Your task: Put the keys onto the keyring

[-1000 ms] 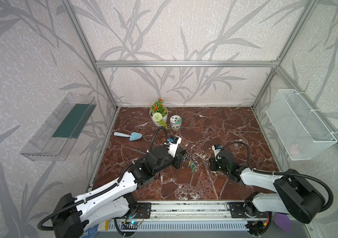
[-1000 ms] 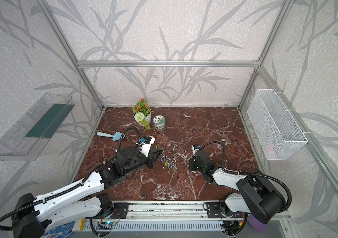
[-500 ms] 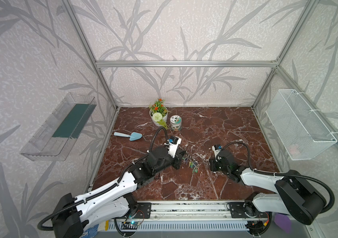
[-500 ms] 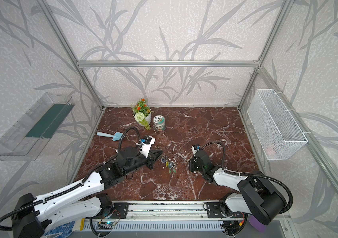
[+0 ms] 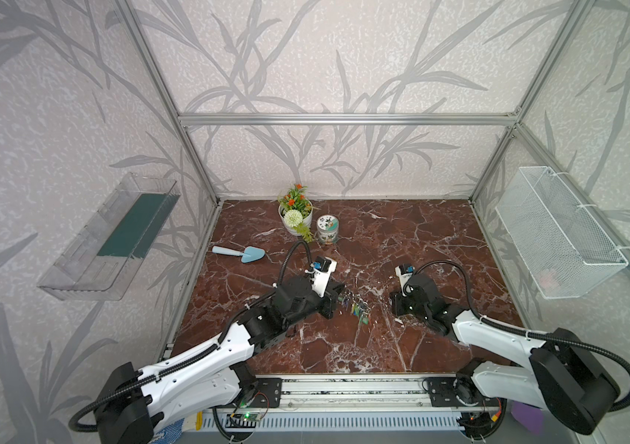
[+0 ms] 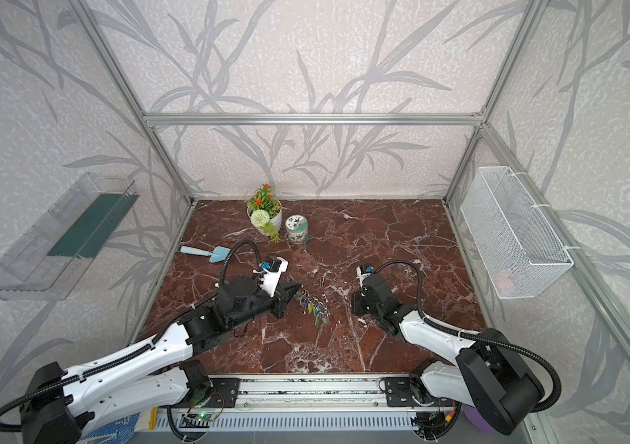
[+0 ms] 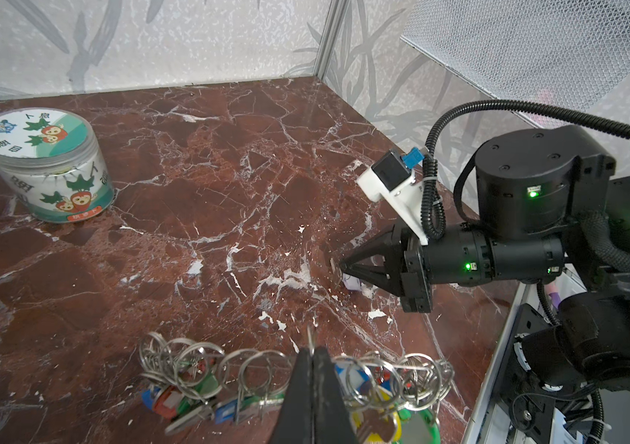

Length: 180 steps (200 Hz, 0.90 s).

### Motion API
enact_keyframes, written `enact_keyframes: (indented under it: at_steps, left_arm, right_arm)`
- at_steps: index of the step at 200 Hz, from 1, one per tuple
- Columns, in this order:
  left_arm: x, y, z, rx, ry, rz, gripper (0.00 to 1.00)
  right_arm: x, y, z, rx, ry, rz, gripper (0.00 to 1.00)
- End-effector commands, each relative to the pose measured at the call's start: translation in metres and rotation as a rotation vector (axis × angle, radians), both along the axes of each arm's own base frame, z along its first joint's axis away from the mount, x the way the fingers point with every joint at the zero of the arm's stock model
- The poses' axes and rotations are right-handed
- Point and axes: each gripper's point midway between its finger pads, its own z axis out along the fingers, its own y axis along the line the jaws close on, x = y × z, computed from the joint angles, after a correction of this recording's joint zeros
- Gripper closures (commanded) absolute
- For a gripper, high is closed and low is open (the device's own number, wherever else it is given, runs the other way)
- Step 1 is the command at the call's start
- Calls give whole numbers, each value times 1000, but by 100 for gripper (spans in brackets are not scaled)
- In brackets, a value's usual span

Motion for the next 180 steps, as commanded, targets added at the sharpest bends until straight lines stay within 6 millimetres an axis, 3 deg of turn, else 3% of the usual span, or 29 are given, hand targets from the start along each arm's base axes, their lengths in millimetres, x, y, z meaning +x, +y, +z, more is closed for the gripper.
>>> enact_keyframes:
  at_steps: [1,52,180]
  left_arm:
    - [3,1,35,-83,-98,12,100]
    - [2,3,33,-76,-104,17,100]
    - [4,2,31,-70,-102,20,100]
  right_arm:
    - [-5,0,-6,-22,42,13,100]
    - [-11,1,-31,-45,110,28,100]
    - [-14,2,-22,-23,99,42,100]
